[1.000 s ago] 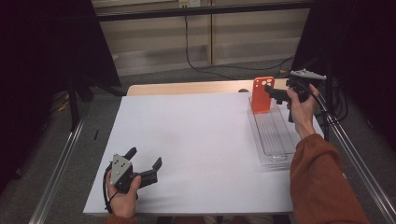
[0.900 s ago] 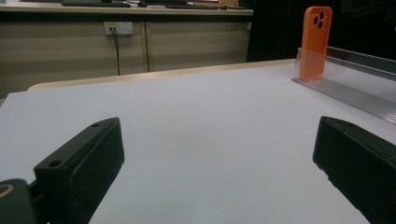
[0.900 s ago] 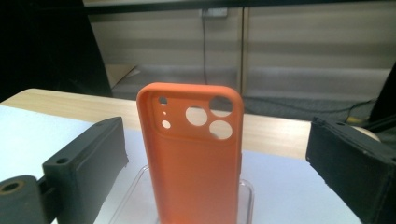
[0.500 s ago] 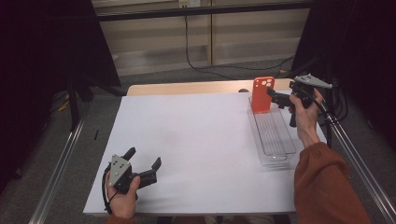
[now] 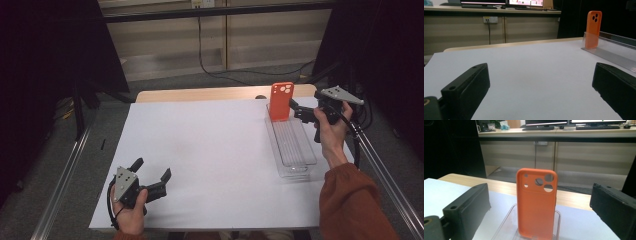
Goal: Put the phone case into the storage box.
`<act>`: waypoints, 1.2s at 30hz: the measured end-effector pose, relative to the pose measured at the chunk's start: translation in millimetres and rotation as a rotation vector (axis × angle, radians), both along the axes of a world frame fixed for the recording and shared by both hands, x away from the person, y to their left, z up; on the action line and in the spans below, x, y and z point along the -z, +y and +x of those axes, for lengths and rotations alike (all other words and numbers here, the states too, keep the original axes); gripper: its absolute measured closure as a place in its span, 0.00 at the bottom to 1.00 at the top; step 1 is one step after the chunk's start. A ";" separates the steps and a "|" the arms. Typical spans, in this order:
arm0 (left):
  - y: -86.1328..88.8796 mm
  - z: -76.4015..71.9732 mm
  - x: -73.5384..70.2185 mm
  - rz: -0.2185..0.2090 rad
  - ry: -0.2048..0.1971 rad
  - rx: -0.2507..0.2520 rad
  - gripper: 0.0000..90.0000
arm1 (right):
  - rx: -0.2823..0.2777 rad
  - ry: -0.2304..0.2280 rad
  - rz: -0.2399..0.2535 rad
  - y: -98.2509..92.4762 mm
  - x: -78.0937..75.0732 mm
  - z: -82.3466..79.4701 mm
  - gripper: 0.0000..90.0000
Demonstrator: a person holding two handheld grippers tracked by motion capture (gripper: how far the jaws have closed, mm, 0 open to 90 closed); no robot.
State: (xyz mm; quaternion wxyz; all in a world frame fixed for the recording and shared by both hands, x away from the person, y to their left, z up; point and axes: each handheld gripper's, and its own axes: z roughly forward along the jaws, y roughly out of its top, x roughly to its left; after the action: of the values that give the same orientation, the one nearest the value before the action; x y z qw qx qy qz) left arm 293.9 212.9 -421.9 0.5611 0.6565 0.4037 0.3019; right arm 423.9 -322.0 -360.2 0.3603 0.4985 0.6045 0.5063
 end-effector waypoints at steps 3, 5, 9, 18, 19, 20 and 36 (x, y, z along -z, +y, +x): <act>-0.4 -0.4 -0.1 -0.004 -0.003 0.003 0.02 | -0.003 -0.008 -0.001 0.0 -2.3 -3.7 0.02; 0.1 -0.5 -0.1 -0.004 -0.003 0.002 0.02 | 0.001 -0.015 -0.003 -0.3 -1.9 -5.9 0.01; -0.5 -0.5 0.1 -0.001 0.000 0.004 0.02 | 0.002 -0.017 -0.004 -2.0 1.6 -12.4 0.01; -0.8 -1.1 0.0 0.006 -0.004 0.006 0.02 | -0.006 -0.005 -0.004 -2.9 7.2 -28.4 0.00; -1.2 -1.3 0.1 0.006 -0.006 0.006 0.02 | -0.002 -0.012 -0.006 -3.0 6.9 -30.5 0.00; -1.4 -1.2 0.2 0.006 -0.006 0.009 0.02 | -0.005 -0.024 0.000 -2.8 6.4 -33.0 0.00; -1.4 -4.4 -0.4 -0.002 -0.011 0.011 0.02 | 0.005 -0.026 -0.009 -1.3 9.4 -68.6 0.00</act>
State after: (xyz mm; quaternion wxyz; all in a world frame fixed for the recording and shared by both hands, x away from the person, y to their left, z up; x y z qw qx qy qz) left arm 289.5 211.5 -421.5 0.5655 0.6567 0.3973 0.3019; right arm 355.3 -323.4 -369.6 0.3716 0.4916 0.6008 0.5092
